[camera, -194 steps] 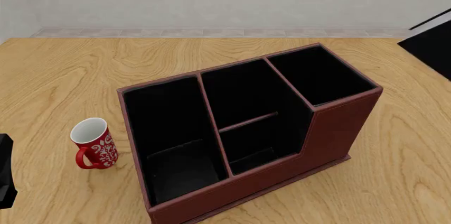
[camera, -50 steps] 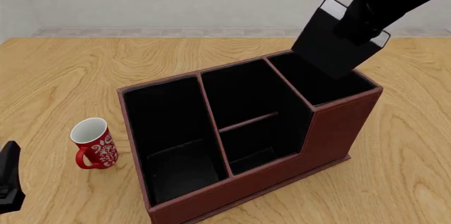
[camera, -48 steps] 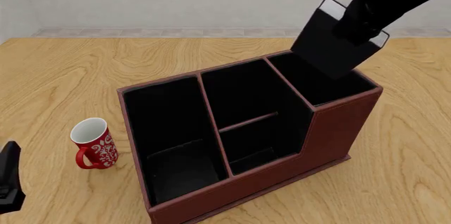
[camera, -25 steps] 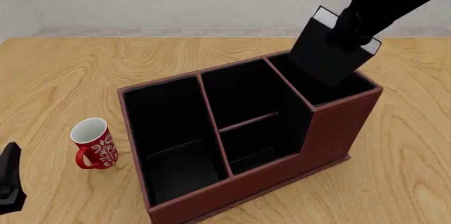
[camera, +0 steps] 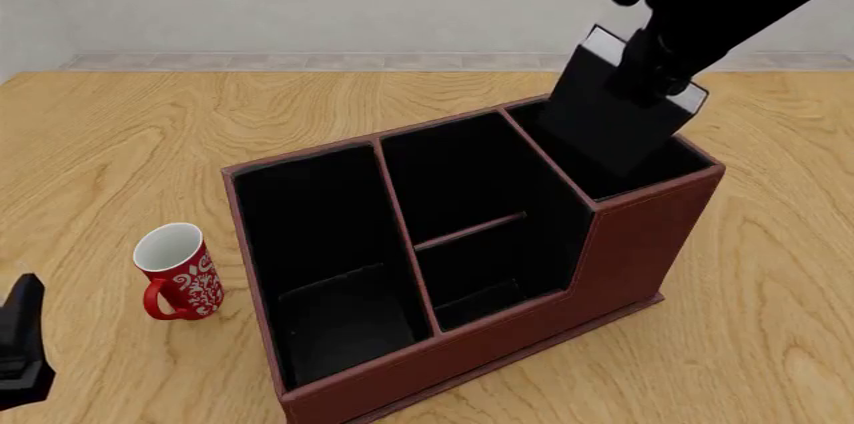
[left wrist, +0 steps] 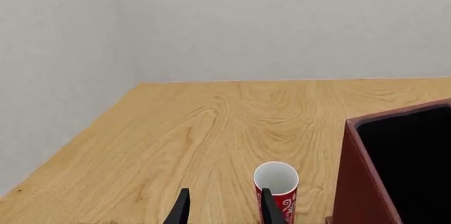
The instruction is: Pick up the book and place it in the right compartment of the caddy.
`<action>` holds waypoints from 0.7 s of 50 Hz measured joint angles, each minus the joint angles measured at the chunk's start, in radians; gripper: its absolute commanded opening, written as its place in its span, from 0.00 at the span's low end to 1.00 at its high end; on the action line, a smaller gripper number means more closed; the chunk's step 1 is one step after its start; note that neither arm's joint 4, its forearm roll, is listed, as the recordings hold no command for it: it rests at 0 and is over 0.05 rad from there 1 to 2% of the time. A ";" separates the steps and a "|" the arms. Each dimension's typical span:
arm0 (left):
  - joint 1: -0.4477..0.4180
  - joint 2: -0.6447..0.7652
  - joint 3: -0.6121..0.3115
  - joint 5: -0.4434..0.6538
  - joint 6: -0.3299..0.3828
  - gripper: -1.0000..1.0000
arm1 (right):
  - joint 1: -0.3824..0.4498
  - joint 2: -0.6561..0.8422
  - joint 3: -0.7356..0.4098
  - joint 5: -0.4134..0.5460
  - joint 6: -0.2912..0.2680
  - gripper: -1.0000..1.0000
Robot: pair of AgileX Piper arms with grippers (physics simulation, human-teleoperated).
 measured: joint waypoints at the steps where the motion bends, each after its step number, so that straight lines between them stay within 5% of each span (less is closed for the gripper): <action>1: 0.000 0.000 0.001 -0.001 0.000 1.00 | 0.001 0.001 0.000 0.000 0.001 0.00; 35: 0.011 0.000 0.021 -0.011 0.004 1.00 | 0.004 0.032 0.019 0.000 0.026 0.00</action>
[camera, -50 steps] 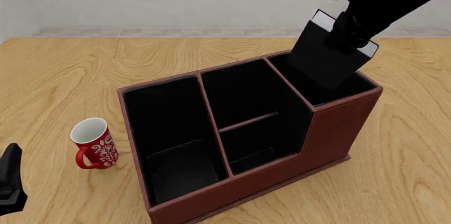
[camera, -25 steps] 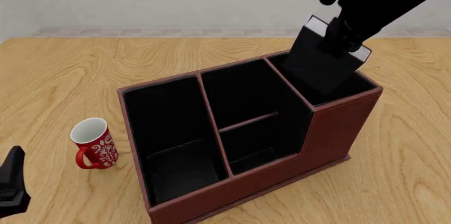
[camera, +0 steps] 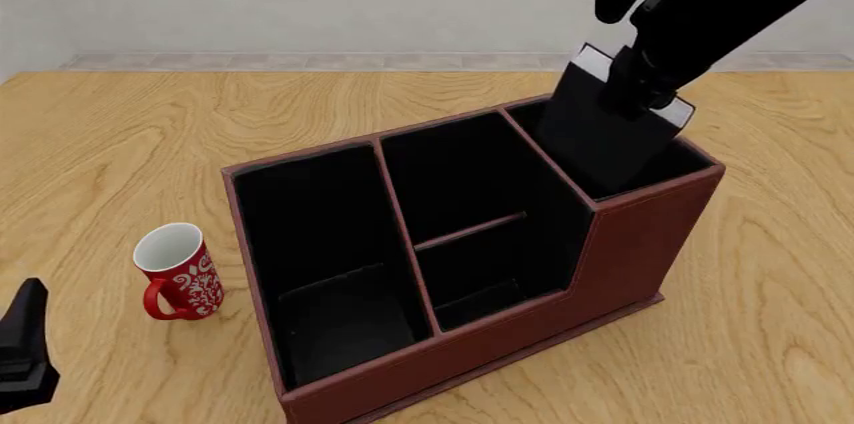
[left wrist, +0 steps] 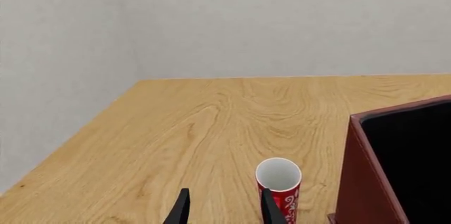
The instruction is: Pick up the book and place it in the right compartment of the caddy.
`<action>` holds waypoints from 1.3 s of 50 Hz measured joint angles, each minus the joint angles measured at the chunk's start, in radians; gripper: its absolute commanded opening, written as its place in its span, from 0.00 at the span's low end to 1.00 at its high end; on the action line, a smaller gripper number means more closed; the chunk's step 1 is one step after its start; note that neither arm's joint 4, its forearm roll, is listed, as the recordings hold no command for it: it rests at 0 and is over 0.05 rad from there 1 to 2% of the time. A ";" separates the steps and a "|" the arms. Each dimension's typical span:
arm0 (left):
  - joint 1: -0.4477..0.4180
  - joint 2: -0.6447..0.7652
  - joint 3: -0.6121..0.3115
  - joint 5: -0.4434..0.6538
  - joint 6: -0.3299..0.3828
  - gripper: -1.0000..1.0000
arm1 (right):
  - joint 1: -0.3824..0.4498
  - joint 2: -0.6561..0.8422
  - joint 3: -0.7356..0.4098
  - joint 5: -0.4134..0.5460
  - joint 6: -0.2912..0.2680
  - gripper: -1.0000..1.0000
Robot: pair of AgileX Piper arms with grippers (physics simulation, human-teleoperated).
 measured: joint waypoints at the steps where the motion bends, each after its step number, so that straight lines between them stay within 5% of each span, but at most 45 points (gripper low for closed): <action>1: 0.000 0.000 0.000 0.000 0.000 1.00 | 0.001 0.001 0.000 0.000 0.002 0.00; 65: 0.014 0.000 0.003 0.003 0.006 1.00 | 0.008 0.027 0.038 0.000 0.073 0.00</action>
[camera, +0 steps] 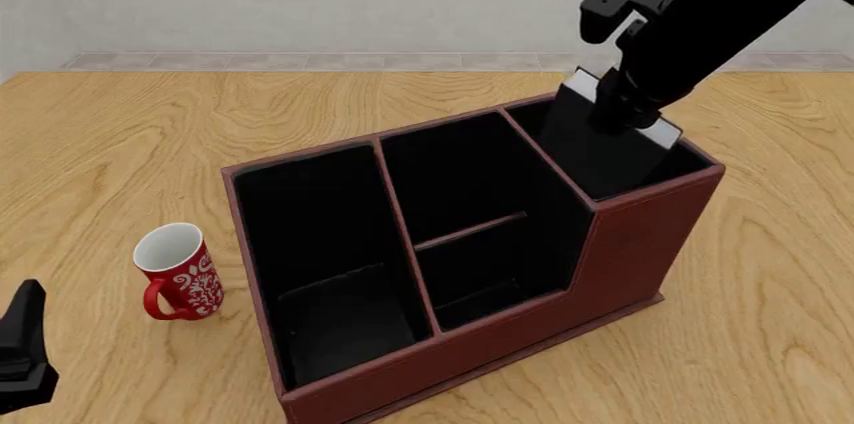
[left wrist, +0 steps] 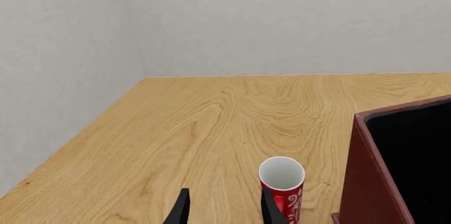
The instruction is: Pick up the book and place it in the right compartment of the caddy.
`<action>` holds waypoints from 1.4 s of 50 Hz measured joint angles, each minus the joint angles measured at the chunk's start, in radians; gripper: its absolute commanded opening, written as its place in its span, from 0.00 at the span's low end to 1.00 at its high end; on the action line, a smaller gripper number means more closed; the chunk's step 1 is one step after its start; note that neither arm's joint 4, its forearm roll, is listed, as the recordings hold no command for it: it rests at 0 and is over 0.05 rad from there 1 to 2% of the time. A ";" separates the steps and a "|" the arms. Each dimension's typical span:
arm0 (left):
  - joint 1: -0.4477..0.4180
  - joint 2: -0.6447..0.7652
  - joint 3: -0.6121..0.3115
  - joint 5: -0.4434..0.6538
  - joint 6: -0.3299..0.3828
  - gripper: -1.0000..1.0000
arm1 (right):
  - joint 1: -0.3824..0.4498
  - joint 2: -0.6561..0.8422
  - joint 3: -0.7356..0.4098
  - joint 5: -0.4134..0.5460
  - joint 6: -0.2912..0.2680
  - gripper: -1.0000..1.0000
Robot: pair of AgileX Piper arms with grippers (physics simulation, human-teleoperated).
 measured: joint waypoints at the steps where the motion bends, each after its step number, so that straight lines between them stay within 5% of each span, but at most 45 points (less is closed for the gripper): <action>1: 0.000 0.000 0.000 0.000 0.000 1.00 | 0.000 0.000 0.001 0.000 0.001 0.00; 50: 0.002 0.000 -0.015 0.011 0.004 1.00 | -0.014 0.002 0.025 0.000 0.018 0.00; 51: 0.002 0.000 -0.015 0.011 0.004 1.00 | -0.015 0.001 0.026 0.000 0.017 1.00; 70: 0.000 0.000 -0.017 0.012 0.004 1.00 | -0.022 -0.011 0.023 0.000 0.019 1.00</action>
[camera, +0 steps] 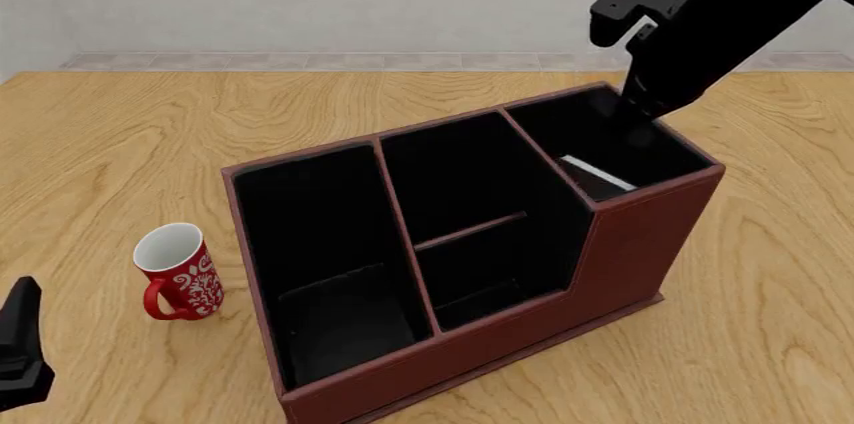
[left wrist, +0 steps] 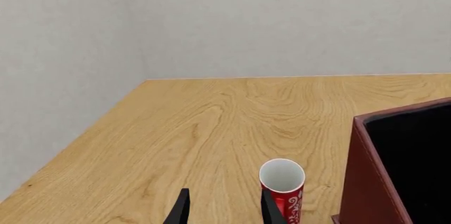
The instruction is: Pick up the book and place it in the right compartment of the caddy.
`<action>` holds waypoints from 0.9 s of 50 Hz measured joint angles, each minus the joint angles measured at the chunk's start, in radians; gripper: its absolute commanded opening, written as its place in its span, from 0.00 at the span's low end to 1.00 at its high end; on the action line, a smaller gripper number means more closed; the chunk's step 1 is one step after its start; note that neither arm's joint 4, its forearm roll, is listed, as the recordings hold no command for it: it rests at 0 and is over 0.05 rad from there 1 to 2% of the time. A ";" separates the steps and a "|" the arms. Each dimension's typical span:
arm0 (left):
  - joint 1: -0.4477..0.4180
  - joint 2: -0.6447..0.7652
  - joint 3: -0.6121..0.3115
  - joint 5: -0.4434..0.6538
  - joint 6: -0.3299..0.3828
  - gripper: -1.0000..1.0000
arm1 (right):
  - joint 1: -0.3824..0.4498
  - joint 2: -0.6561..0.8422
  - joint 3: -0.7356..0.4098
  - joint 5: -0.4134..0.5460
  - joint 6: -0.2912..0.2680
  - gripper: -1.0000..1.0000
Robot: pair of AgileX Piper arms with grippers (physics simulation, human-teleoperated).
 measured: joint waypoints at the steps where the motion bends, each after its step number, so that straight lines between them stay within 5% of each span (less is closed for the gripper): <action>1: 0.000 0.000 0.000 0.000 0.000 1.00 | 0.000 0.000 0.000 0.000 0.000 1.00; 45: -0.004 0.000 -0.024 0.012 -0.002 1.00 | -0.015 -0.138 0.055 0.000 -0.060 1.00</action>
